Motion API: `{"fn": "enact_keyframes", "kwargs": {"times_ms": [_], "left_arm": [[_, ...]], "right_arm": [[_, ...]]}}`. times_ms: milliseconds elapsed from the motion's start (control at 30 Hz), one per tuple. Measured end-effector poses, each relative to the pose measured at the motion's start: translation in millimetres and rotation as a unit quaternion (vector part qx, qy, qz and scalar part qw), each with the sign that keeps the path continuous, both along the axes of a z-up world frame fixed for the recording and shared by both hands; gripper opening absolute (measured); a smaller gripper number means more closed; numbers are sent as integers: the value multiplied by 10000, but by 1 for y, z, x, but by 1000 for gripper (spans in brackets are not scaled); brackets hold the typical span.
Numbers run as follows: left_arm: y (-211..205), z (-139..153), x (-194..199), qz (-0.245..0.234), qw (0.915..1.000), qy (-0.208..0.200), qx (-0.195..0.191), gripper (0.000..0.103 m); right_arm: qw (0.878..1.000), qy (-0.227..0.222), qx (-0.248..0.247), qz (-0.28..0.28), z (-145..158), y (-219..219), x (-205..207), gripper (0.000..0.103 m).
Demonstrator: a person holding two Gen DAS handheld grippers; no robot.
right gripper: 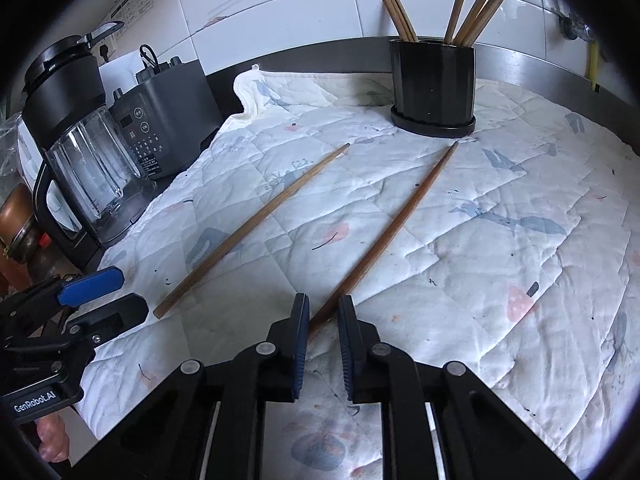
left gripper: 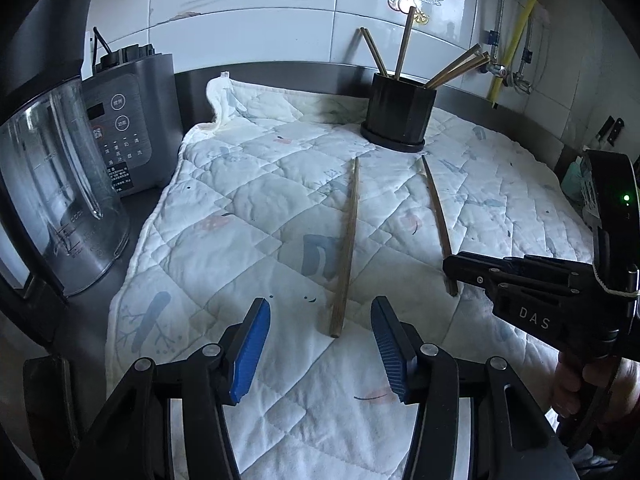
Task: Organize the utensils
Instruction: 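Withdraw both open grippers and move them toward the last chopsticks on the mat, then close the left gripper on a chopstick while the right gripper grasps the other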
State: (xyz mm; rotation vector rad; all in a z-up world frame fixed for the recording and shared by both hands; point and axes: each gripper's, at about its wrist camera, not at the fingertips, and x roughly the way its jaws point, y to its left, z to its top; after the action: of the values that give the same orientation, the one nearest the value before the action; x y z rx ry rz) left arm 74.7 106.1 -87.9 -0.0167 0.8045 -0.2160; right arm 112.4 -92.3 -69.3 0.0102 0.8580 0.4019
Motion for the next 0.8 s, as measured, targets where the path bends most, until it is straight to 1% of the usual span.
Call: {"fn": "enact_keyframes", "kwargs": {"times_ms": [67,167,300,333,467,533,633,800], "left_arm": [[-6,-2,6,-78,10000,29,8,50],[-15,-7,14,-161,9998,64,74,45],[-23,-14,23,-192,9996,126,156,37],[-24,-16,25,-194,9996,141,173,31],[-26,-23,30,-234,9993,211,196,17],[-29,-25,30,-240,9992,186,253,16],[-31,-26,30,-228,9991,150,336,8],[-28,-24,29,-226,9994,100,240,7]], "right_arm": [[10000,-30,-32,27,2,-4,-2,10],[9997,-106,-219,5,5,-13,-6,9],[9994,-111,-321,-109,5,-32,-8,8],[9994,-91,-298,-147,6,-37,-8,8],[9999,62,46,-141,8,-45,-4,8],[9998,73,116,-135,9,-44,-4,8],[9996,116,242,-110,8,-42,-4,8],[9975,334,587,-205,5,-40,-1,10]]}}
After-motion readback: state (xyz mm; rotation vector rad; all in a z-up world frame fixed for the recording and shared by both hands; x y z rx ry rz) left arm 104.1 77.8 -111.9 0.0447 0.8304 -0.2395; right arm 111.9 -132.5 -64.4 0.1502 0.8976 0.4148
